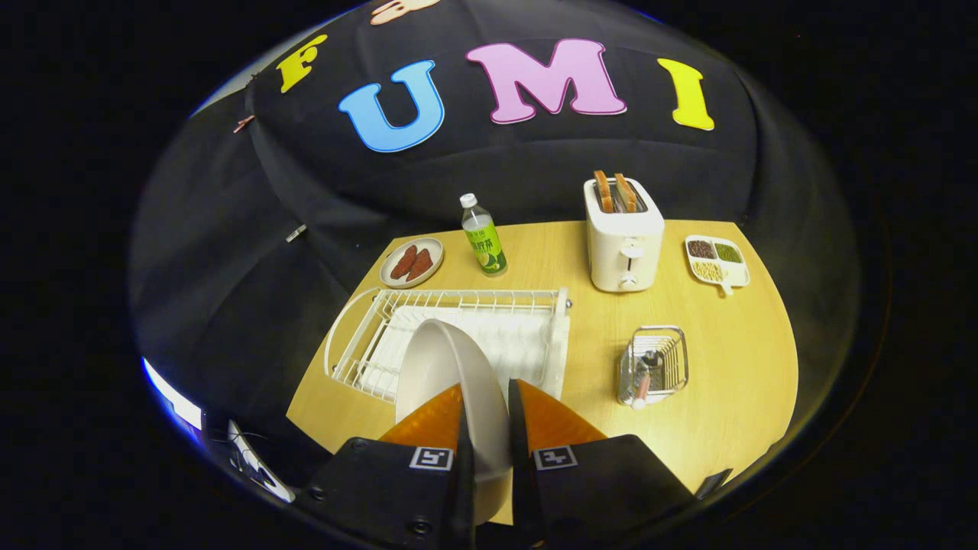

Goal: Take the plate from the dish rack, then take the spoon from the basket and place it into the plate.

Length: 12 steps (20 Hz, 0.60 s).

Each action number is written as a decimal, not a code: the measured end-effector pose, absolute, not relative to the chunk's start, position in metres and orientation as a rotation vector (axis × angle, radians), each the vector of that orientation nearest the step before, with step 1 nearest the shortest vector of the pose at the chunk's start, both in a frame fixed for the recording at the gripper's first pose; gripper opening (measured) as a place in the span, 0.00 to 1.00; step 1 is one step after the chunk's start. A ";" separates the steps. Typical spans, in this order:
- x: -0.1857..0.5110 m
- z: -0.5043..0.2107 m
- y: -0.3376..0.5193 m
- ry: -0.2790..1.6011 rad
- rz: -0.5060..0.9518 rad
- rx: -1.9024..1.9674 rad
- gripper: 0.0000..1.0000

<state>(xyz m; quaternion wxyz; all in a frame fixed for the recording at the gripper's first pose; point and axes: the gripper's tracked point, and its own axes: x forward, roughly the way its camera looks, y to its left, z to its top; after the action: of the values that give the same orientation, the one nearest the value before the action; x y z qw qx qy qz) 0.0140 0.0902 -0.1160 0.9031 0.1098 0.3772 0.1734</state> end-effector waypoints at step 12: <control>-0.065 -0.222 0.003 0.955 0.349 0.346 0.23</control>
<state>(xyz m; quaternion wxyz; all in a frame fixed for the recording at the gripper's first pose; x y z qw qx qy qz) -0.0654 0.0026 -0.2224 0.8591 0.1650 0.4550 0.1660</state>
